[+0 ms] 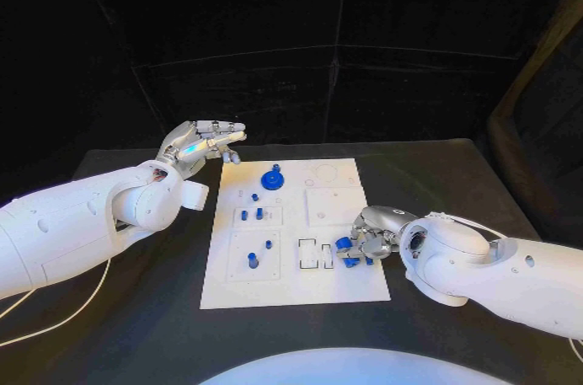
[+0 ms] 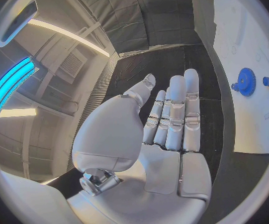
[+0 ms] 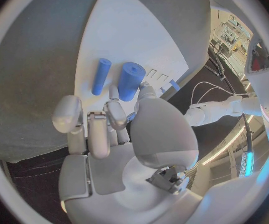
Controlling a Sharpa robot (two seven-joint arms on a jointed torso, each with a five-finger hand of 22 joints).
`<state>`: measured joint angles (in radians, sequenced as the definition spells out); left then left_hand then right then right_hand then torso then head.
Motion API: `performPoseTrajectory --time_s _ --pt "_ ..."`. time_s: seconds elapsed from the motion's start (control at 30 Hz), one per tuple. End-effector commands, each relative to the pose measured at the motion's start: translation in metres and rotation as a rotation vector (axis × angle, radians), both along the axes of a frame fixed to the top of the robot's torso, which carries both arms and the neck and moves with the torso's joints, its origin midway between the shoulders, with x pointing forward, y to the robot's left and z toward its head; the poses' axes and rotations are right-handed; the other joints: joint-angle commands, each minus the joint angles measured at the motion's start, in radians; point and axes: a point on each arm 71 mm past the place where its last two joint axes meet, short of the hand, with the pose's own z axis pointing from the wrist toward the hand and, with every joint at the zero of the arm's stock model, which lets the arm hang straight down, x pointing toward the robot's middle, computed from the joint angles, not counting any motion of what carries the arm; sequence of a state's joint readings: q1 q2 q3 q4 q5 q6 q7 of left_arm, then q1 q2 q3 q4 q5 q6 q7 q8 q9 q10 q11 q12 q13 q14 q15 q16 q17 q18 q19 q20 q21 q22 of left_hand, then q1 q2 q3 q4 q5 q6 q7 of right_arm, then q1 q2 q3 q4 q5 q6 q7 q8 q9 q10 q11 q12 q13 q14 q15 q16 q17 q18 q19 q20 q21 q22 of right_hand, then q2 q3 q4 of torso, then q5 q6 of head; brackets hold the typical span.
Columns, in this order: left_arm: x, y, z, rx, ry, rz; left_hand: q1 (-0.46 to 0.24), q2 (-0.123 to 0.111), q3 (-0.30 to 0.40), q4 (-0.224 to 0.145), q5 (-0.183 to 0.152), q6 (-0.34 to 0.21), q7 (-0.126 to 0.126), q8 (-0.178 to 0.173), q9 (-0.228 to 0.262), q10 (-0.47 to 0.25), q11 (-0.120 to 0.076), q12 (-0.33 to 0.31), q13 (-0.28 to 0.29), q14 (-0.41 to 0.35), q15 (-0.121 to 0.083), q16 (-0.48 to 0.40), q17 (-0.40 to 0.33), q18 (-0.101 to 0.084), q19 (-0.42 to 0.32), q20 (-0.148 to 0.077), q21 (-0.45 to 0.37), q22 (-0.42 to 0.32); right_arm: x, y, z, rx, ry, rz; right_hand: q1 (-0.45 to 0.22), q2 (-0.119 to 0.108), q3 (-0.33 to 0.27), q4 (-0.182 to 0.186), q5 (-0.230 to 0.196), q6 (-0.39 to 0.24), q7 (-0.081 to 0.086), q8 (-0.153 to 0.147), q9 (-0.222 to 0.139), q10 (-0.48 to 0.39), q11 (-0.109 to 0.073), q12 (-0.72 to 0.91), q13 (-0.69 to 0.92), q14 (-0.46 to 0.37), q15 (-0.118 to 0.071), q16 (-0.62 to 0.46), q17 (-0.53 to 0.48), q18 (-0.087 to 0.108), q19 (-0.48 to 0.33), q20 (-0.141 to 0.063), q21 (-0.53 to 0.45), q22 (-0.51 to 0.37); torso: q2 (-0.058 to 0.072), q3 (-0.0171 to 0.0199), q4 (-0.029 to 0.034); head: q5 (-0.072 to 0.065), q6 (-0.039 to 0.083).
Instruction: Assemble the parts on the task board
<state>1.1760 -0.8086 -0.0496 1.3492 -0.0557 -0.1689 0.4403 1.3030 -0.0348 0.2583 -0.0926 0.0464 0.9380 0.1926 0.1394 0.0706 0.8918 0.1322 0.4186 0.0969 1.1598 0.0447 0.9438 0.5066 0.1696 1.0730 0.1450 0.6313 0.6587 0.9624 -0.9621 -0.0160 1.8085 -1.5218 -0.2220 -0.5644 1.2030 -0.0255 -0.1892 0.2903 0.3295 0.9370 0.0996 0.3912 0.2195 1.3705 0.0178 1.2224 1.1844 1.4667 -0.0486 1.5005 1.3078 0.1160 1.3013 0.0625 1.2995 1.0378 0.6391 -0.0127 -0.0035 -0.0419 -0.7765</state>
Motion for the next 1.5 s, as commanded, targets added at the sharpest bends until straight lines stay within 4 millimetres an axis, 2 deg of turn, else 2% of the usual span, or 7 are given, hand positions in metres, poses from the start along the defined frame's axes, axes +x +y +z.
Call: performPoseTrajectory --time_s 0.03,0.37,0.47,0.73,0.93,1.2,1.5 --pt "0.0 -0.001 0.001 -0.008 0.003 -0.012 -0.005 0.009 -0.006 0.002 0.002 0.001 0.005 0.005 -0.002 -0.004 -0.001 0.005 -0.001 -0.006 0.002 -0.003 -0.002 0.013 0.008 0.002 -0.004 -0.002 -0.001 -0.001 -0.006 -0.052 0.018 0.016 0.013 0.01 -0.004 -0.001 0.02 -0.011 -0.001 0.011 0.002 0.001 0.002 -0.001 0.004 0.073 0.0 0.004 0.103 -0.014 0.003 -0.001 0.001 -0.001 -0.001 -0.0007 -0.0002 0.001 0.0" --pt "-0.001 0.0 0.001 -0.009 0.007 -0.017 -0.003 0.011 -0.005 0.001 0.002 0.0 0.005 0.006 -0.002 -0.004 -0.001 0.005 -0.002 -0.007 0.002 -0.003 -0.002 0.013 0.008 0.002 -0.004 -0.002 -0.002 0.002 -0.006 -0.048 -0.005 0.015 0.074 0.052 0.009 -0.008 0.13 -0.006 -0.009 0.057 0.031 0.003 -0.005 0.002 0.021 0.074 -0.005 0.005 0.109 -0.013 0.001 -0.004 -0.001 -0.004 -0.001 0.0013 -0.0013 0.006 -0.002" --pt "-0.001 0.0 0.001 -0.01 0.007 -0.019 -0.003 0.011 -0.005 0.001 0.002 0.0 0.005 0.006 -0.002 -0.004 -0.001 0.005 -0.002 -0.007 0.002 -0.003 -0.002 0.013 0.008 0.002 -0.004 -0.002 -0.003 0.002 -0.001 -0.01 -0.043 -0.003 0.092 0.048 0.007 -0.01 0.162 -0.002 -0.014 0.071 0.041 0.018 -0.01 0.022 0.045 0.076 -0.009 0.009 0.118 -0.014 0.005 -0.007 0.003 0.004 -0.003 0.0018 -0.0025 0.008 -0.003" --pt "-0.001 -0.001 0.0 -0.011 0.009 -0.023 -0.001 0.011 -0.005 0.001 0.002 0.0 0.005 0.006 -0.002 -0.005 -0.001 0.005 -0.002 -0.007 0.002 -0.003 -0.003 0.013 0.008 0.002 -0.005 -0.003 -0.013 0.003 0.018 0.155 -0.132 -0.068 0.122 0.043 0.007 -0.008 0.279 0.004 -0.025 0.093 0.065 0.03 -0.021 0.03 0.062 0.079 -0.019 0.016 0.135 -0.017 0.016 -0.017 0.011 0.021 -0.004 -0.0014 0.0012 0.005 -0.001" --pt "-0.001 -0.003 0.0 -0.013 0.01 -0.029 0.004 0.014 -0.003 -0.002 0.002 0.0 0.004 0.007 -0.002 -0.006 -0.001 0.006 -0.003 -0.008 0.001 -0.003 -0.004 0.013 0.008 0.002 -0.006 -0.004 -0.018 0.01 0.021 0.225 -0.095 -0.088 0.113 0.041 0.001 -0.001 0.286 0.001 -0.024 0.093 0.069 0.031 -0.02 0.028 0.063 0.082 -0.018 0.023 0.151 -0.018 0.019 -0.017 0.014 0.026 0.0 -0.0003 0.0013 0.017 0.007" --pt "-0.002 -0.003 0.0 -0.014 0.012 -0.032 0.005 0.014 -0.003 -0.002 0.002 0.0 0.004 0.007 -0.002 -0.006 -0.001 0.006 -0.003 -0.008 0.001 -0.003 -0.004 0.013 0.008 0.002 -0.006 -0.004 -0.018 0.025 0.015 0.234 -0.019 -0.08 0.097 0.047 -0.004 0.001 0.281 0.002 -0.024 0.095 0.073 0.03 -0.02 0.021 0.058 0.083 -0.018 0.025 0.155 -0.018 0.02 -0.017 0.015 0.026 -0.001 -0.0021 0.0002 0.026 -0.001" --pt "-0.003 -0.005 0.0 -0.016 0.013 -0.037 0.006 0.014 -0.003 -0.003 0.002 0.0 0.004 0.007 -0.002 -0.006 -0.001 0.006 -0.003 -0.009 0.001 -0.003 -0.004 0.013 0.008 0.002 -0.006 -0.004 -0.015 0.046 0.007 0.212 0.053 -0.049 0.048 0.07 -0.019 0.002 0.246 0.018 -0.03 0.103 0.088 0.031 -0.024 0.008 0.054 0.082 -0.02 0.024 0.154 -0.018 0.02 -0.019 0.014 0.026 0.0 -0.0016 0.0014 0.031 -0.006"
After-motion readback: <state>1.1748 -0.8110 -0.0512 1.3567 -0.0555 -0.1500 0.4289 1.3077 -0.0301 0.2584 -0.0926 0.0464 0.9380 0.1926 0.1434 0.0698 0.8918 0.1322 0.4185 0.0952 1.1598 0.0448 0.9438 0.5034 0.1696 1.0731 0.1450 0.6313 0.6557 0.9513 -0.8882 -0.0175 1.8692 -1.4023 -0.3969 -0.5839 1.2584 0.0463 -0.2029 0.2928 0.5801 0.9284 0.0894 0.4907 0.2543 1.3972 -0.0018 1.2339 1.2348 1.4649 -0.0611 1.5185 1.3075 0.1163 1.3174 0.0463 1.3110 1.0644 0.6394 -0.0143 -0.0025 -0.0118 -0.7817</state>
